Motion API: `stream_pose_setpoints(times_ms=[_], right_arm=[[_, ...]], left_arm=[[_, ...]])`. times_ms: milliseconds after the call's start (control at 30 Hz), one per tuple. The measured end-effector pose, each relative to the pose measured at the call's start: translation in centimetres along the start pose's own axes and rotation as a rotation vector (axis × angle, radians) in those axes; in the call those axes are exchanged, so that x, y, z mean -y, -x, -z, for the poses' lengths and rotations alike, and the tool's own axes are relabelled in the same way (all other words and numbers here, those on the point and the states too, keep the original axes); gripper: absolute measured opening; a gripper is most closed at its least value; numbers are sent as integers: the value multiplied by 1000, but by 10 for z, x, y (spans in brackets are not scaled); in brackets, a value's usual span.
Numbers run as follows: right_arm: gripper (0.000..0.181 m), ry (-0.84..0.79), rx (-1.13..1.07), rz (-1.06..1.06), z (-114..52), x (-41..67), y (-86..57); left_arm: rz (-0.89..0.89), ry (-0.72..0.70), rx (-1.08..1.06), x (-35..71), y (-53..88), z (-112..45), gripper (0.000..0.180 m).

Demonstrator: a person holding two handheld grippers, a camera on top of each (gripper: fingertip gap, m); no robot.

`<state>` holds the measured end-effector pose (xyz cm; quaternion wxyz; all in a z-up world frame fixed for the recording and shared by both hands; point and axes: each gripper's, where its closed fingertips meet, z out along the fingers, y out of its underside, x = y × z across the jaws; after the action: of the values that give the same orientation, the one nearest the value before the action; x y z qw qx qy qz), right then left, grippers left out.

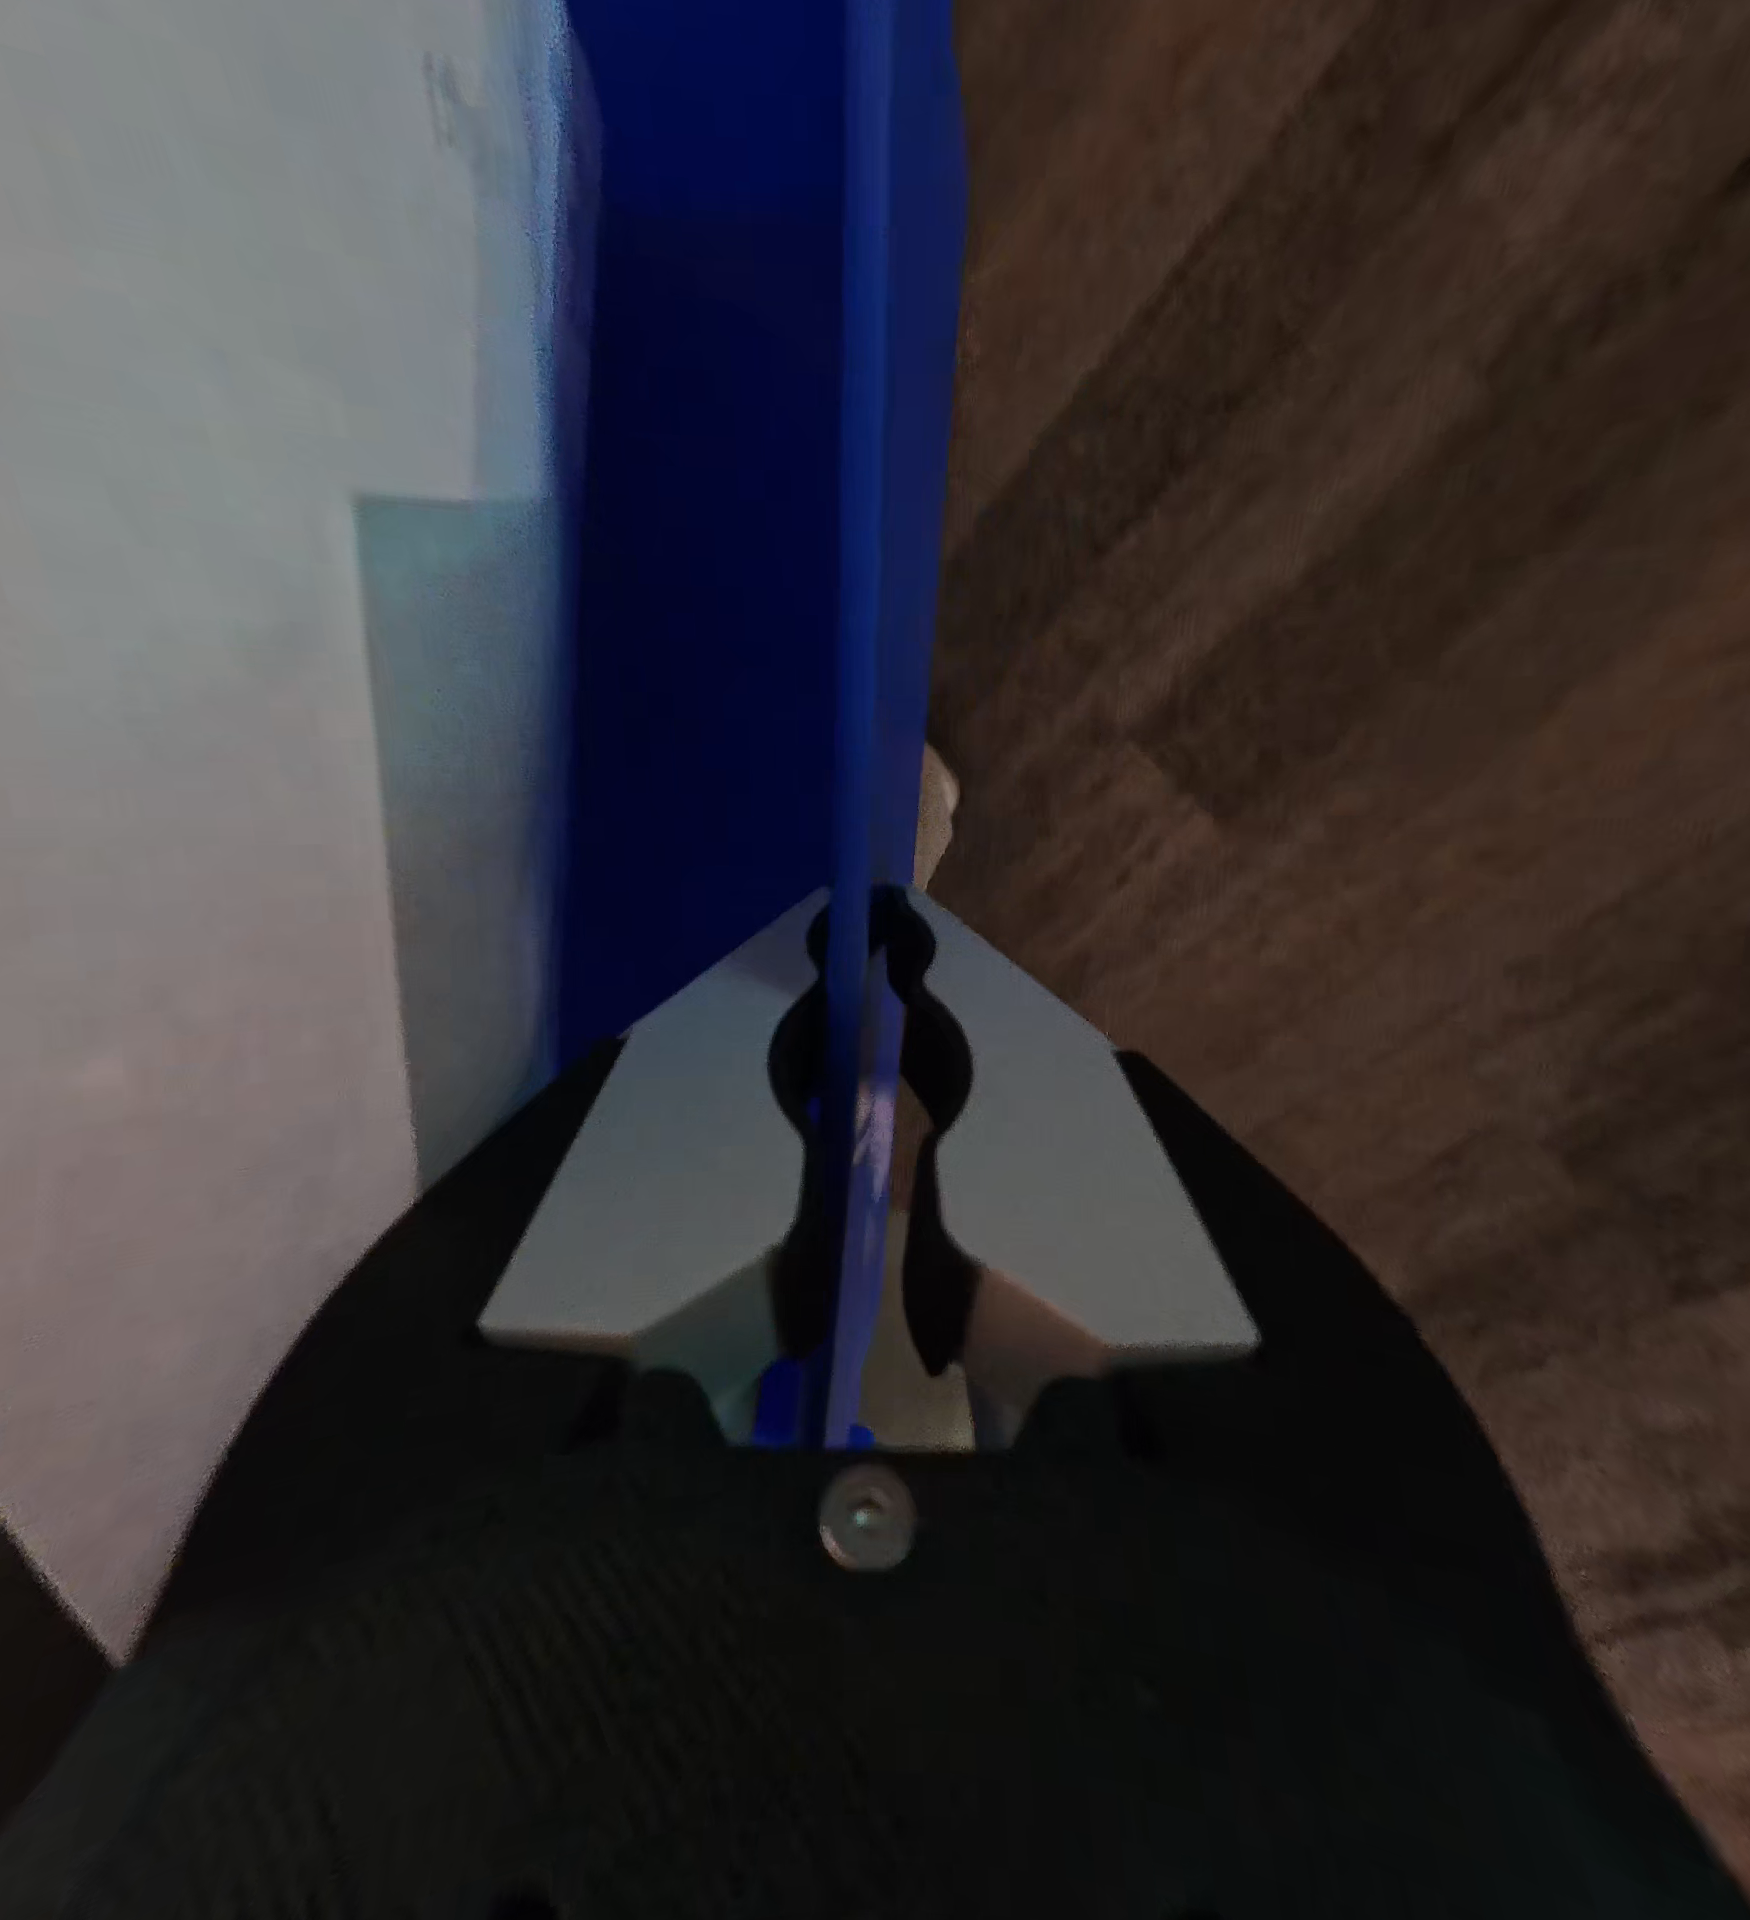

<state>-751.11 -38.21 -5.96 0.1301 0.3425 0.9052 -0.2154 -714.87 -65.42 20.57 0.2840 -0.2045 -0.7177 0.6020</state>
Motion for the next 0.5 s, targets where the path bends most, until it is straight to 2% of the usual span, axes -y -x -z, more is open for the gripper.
stream_pose_setpoints(times_ms=[33, 233, 367, 433, 500], right_arm=[[4, -9, -6, 8, -11, 37, 7], [4, -34, -31, -11, -81, 252, 65], [3, -17, 6, -35, -150, 382, 115], [4, -22, 39, -44, -195, 450, 139], [4, -28, 73, -57, -243, 517, 164]], left_arm=[[28, 7, -3, -8, 10, -32, 0], [162, -4, -122, 22, 59, -237, 0], [87, 28, -152, 73, 101, -366, 0], [118, 75, -150, 80, 132, -433, 0], [180, 97, -161, 81, 165, -502, 18]])
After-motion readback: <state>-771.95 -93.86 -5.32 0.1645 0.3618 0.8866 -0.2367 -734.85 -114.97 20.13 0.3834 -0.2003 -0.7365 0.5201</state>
